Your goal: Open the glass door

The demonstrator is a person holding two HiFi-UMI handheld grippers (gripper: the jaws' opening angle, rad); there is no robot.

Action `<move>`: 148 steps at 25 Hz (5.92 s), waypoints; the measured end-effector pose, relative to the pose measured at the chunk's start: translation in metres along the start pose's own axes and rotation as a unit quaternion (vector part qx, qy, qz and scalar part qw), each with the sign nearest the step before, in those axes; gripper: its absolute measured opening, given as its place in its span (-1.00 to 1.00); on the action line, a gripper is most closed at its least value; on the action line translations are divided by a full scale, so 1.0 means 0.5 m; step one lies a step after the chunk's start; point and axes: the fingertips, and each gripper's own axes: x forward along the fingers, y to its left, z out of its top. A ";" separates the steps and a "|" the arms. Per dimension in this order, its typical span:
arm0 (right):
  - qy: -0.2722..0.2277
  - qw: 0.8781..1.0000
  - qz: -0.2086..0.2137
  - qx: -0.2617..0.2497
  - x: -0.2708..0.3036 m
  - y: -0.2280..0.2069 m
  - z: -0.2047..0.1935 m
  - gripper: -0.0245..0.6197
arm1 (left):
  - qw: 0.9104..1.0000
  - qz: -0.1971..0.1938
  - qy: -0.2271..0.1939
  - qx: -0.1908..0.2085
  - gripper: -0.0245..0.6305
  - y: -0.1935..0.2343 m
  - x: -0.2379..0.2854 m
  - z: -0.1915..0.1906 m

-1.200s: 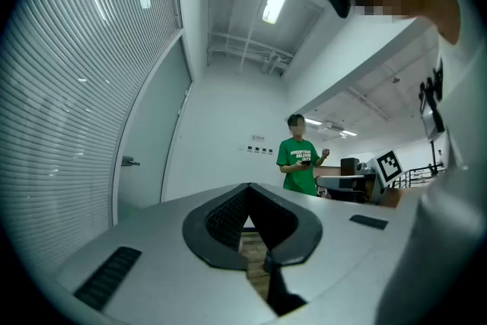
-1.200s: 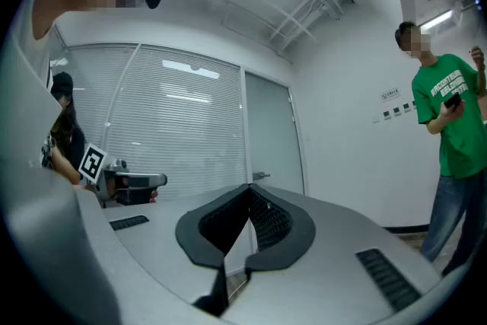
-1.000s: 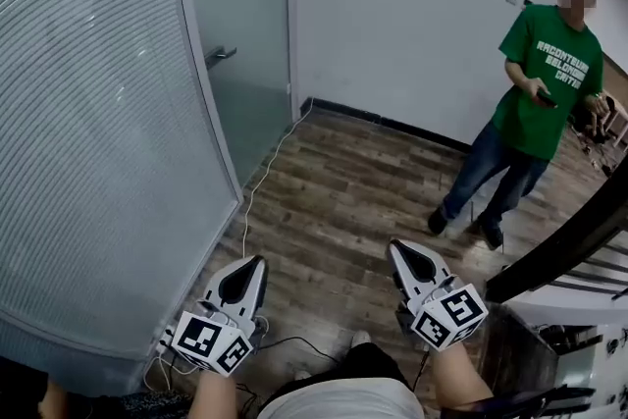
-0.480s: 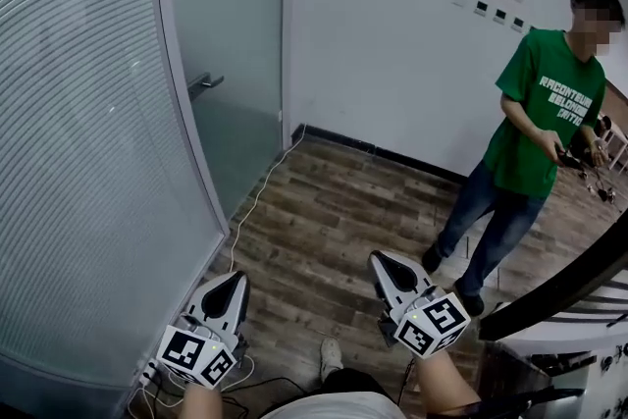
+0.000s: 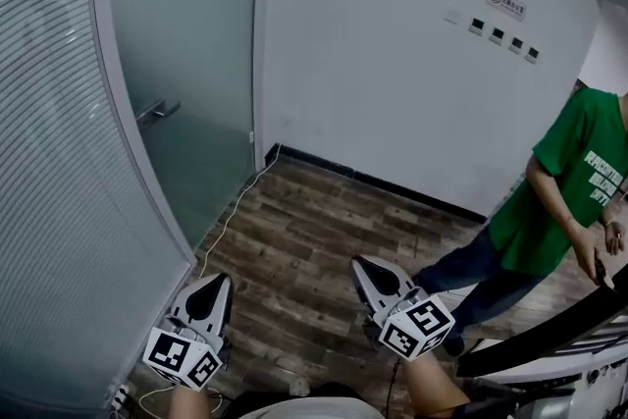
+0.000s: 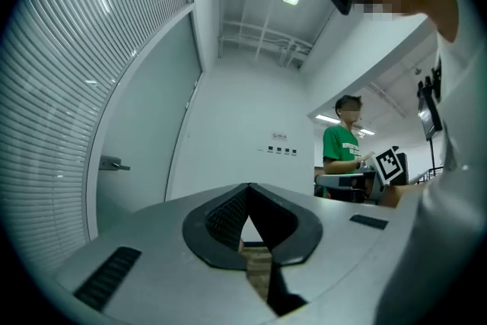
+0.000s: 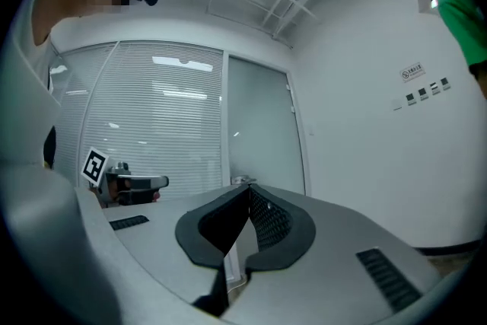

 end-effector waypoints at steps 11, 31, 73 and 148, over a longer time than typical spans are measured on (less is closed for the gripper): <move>0.010 0.999 0.049 0.018 0.191 -0.107 -0.047 -0.92 | 0.999 0.037 0.018 0.014 -0.92 0.117 0.150 -0.012; 0.015 0.991 0.129 0.006 0.878 -0.149 -0.064 -0.92 | 0.993 0.120 0.007 0.016 -0.92 0.703 0.381 0.041; 0.153 0.724 0.620 -0.259 1.693 0.021 -0.330 -0.41 | 0.873 0.487 -0.023 0.013 -0.92 1.114 0.495 0.038; 0.159 0.815 0.491 -0.261 2.114 0.156 -0.445 -0.58 | 0.841 0.539 -0.032 0.017 -0.92 1.127 0.484 -0.006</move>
